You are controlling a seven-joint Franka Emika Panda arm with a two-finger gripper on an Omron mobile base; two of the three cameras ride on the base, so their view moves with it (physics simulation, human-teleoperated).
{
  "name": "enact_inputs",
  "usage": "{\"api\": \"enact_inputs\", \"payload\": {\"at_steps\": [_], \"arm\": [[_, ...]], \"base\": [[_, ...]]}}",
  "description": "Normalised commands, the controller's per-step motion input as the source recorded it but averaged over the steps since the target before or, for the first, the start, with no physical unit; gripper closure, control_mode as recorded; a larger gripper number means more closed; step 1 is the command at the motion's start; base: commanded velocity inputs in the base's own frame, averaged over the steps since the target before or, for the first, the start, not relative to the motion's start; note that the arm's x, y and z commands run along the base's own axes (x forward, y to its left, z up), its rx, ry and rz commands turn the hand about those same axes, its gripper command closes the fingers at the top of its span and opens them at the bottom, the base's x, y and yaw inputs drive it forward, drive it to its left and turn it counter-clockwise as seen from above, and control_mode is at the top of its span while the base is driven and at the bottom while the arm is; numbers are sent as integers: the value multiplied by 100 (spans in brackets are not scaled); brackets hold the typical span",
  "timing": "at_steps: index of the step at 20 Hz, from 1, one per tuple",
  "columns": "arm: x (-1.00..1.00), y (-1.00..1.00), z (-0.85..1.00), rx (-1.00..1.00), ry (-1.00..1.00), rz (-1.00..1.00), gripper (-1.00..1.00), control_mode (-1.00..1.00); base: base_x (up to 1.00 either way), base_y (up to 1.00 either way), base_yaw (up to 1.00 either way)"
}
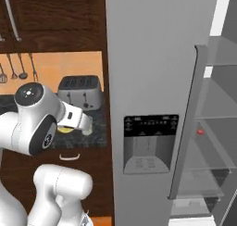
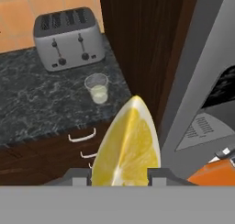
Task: Grab a lemon wedge from the fridge and one ice cube from the ice bowl, and put them in the glass of lemonade.
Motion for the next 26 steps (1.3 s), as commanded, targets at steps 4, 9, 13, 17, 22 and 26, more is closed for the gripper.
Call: {"api": "enact_inputs", "payload": {"at_steps": [4, 9, 13, 17, 22, 26], "arm": [[0, 0, 0, 0, 0, 0, 100, 100], [0, 0, 0, 0, 0, 0, 100, 100], [0, 0, 0, 0, 0, 0, 100, 100], [0, -8, -13, 4, 11, -9, 100, -100], [17, 0, -51, 1, 23, -10, 100, -100], [14, -11, -17, 0, 1, -1, 100, -100]], "base": [[45, 87, -21], [49, 61, -15], [11, -6, -13], [0, -3, -3], [0, 0, 0], [0, 0, 0]]}}
